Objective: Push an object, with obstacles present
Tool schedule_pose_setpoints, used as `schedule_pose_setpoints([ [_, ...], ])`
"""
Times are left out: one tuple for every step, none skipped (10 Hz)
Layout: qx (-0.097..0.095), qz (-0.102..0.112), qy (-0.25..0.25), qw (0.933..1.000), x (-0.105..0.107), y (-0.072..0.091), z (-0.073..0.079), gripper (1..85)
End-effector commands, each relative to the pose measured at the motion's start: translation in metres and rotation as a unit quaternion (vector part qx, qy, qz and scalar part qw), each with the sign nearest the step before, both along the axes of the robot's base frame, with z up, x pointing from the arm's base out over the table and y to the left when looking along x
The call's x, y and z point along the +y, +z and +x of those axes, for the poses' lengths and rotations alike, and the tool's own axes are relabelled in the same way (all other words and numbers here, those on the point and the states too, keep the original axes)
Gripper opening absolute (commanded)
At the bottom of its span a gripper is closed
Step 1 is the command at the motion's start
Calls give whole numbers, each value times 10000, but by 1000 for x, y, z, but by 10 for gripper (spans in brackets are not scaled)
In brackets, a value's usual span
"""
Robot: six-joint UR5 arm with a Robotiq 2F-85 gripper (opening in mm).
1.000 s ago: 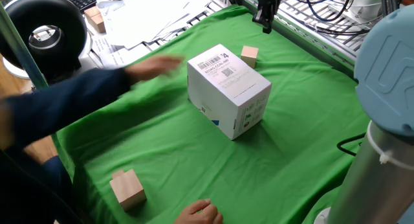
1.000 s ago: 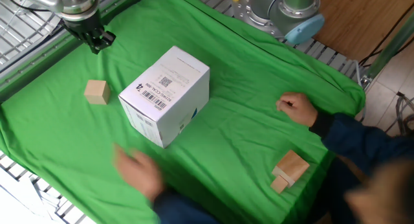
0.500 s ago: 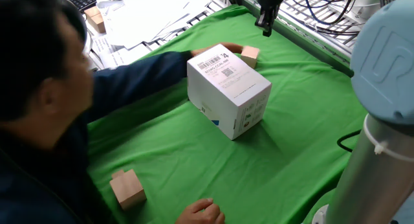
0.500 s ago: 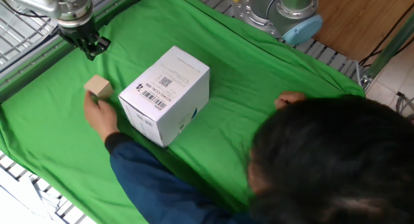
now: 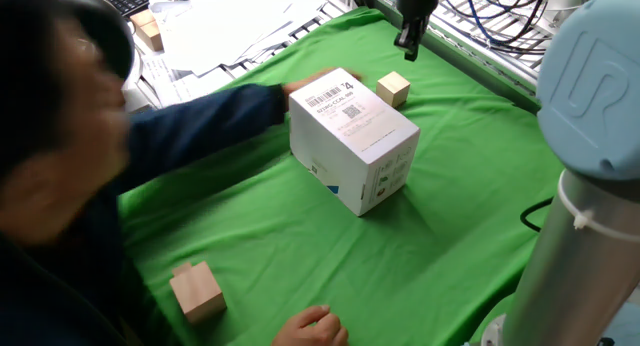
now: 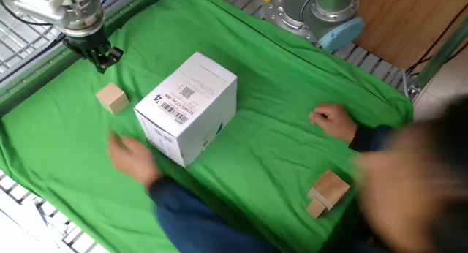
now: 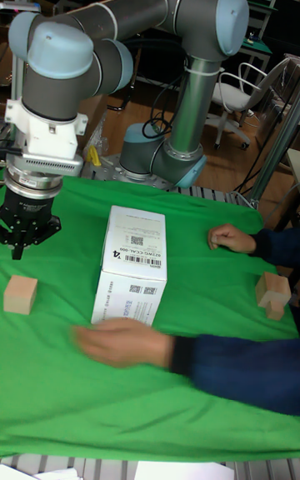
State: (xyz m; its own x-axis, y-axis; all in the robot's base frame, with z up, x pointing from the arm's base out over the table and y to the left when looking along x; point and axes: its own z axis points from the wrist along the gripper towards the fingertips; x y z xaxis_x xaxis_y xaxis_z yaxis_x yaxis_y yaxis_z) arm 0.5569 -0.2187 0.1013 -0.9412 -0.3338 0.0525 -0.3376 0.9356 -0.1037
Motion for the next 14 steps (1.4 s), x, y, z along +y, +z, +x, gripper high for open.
schedule_pose_setpoints([
  [-22, 226, -114, 9997, 2, -10, -9, 10],
  [55, 271, -129, 9995, 4, -12, -15, 10],
  [99, 293, -156, 9994, 6, -14, -20, 10],
  [103, 246, -180, 9995, 5, -16, -21, 23],
  [75, 239, -154, 9996, 5, -18, -20, 113],
  [95, 240, -110, 9996, 4, -19, -21, 187],
  [115, 249, -66, 9996, 4, -22, -21, 247],
  [134, 273, -21, 9995, 5, -24, -22, 323],
  [150, 265, -15, 9995, 5, -27, -23, 333],
  [158, 273, -16, 9995, 4, -30, -24, 343],
  [151, 265, -7, 9995, 3, -33, -23, 350],
  [129, 258, 2, 9996, 3, -37, -21, 350],
  [99, 281, 13, 9996, 4, -40, -19, 350],
  [42, 281, 57, 9996, 3, -43, -14, 350],
])
